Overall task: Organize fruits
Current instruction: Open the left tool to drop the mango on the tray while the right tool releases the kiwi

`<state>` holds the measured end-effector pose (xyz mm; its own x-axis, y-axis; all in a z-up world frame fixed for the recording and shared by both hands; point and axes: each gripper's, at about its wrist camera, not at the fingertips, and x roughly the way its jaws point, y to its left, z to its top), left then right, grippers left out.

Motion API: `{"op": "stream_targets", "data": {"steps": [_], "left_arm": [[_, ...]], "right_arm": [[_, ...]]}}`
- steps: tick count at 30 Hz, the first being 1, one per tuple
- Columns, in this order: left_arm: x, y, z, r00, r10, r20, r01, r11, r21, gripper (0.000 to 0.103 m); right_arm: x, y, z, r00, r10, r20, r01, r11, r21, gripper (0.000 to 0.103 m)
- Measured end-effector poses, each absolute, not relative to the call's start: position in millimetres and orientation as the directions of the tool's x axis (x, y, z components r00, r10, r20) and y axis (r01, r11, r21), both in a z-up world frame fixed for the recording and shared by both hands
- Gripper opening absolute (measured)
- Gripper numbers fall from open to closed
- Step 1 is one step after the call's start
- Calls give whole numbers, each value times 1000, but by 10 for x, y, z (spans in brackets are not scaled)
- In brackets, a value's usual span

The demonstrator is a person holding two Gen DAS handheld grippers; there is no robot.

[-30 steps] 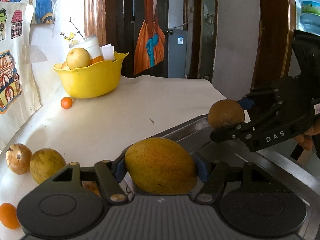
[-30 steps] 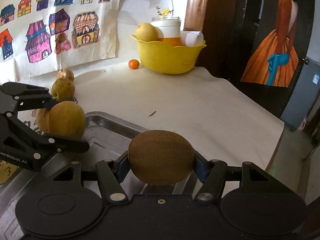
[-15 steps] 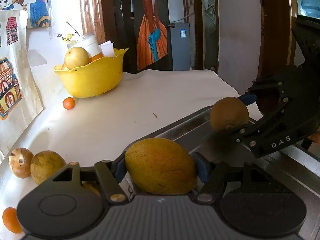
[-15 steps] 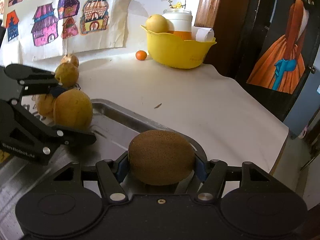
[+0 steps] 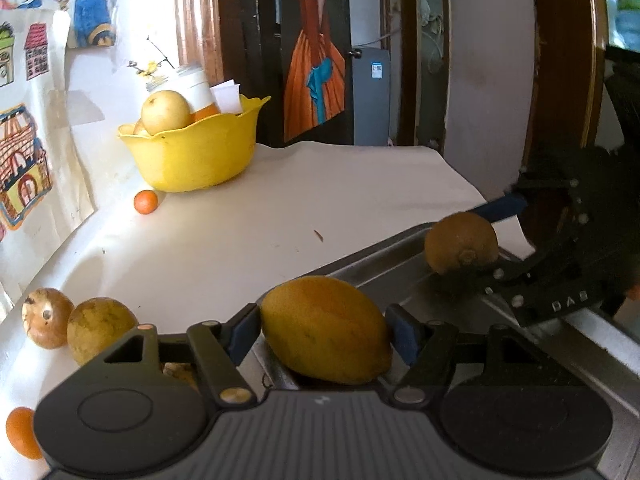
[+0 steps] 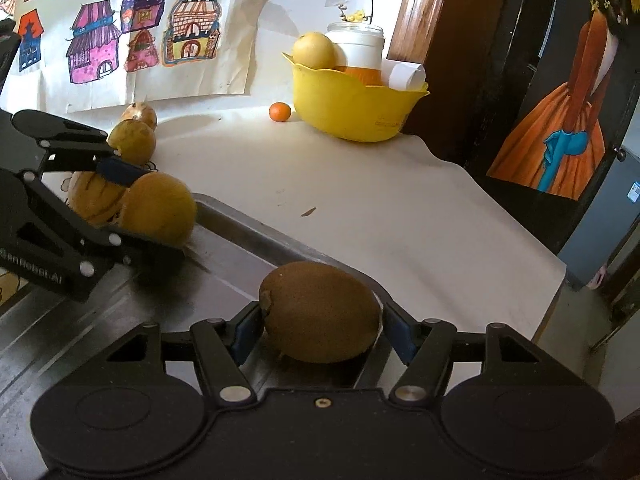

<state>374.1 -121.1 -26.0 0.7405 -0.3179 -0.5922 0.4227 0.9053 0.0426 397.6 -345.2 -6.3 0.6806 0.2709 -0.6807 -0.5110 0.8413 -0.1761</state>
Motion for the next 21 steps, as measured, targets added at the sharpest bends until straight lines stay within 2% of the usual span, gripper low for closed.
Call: {"op": "stream_targets", "data": {"steps": [7,9,13,15,18,21], "left_arm": [[3603,-1130,-103,755,-351,-554,406,913,-24,77],[3532,-1100,-24,772,-351,-529,390,920,-42,82],[3350,-1026,120,809,-334,-483,350,935,-60,90],[3246,-991,186,828,-321,-460,330,942,-63,98],[3099,-932,262,845,-306,-439,298,950,-88,102],[2917,-856,318,851,-300,-431,270,954,-131,102]], "right_arm": [[3780,-3502,87,720,293,-629,-488,859,-158,77],[3702,-3523,150,740,295,-605,-471,869,-153,84],[3528,-3563,267,774,294,-561,-435,891,-133,89],[3403,-3584,339,789,299,-536,-420,900,-116,92],[3203,-3588,445,809,309,-500,-404,910,-90,100],[3010,-3545,517,812,314,-492,-395,916,-66,100]]}}
